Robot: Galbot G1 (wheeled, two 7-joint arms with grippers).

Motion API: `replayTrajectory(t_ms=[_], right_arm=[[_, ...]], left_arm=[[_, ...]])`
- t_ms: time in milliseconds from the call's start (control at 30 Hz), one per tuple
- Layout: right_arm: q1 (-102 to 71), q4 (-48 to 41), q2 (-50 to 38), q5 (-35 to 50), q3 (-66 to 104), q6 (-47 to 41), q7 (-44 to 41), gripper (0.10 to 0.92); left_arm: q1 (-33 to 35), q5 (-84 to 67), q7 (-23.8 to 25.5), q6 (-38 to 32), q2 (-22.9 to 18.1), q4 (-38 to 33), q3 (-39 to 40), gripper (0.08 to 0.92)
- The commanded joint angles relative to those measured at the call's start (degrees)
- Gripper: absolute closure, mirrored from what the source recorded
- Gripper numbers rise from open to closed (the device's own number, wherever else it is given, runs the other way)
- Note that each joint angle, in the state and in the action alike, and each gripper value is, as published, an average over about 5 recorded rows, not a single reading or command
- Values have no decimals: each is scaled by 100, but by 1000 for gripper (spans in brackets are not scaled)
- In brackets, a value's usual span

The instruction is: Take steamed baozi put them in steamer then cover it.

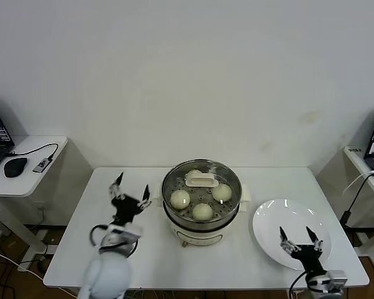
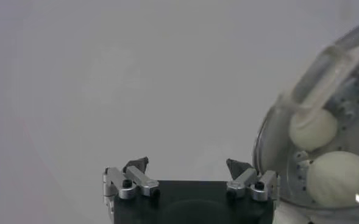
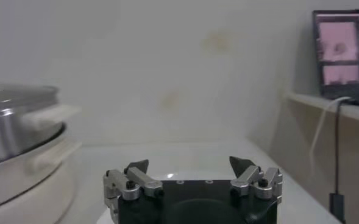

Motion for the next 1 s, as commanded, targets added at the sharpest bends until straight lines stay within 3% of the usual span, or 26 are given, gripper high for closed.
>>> replayTrajectory(t_ms=[33, 300, 1000], right_arm=[[-173, 82, 43, -173, -611, 65, -52, 203], [-224, 244, 60, -466, -845, -138, 138, 203], [-320, 365, 283, -596, -687, -290, 173, 203]], left_arm=[[1672, -3245, -297, -1178, 111, 417, -1558, 177], [2036, -3267, -236, -1210, 8, 487, -1341, 177], [2146, -2987, -170, -1189, -113, 438, -1255, 177]])
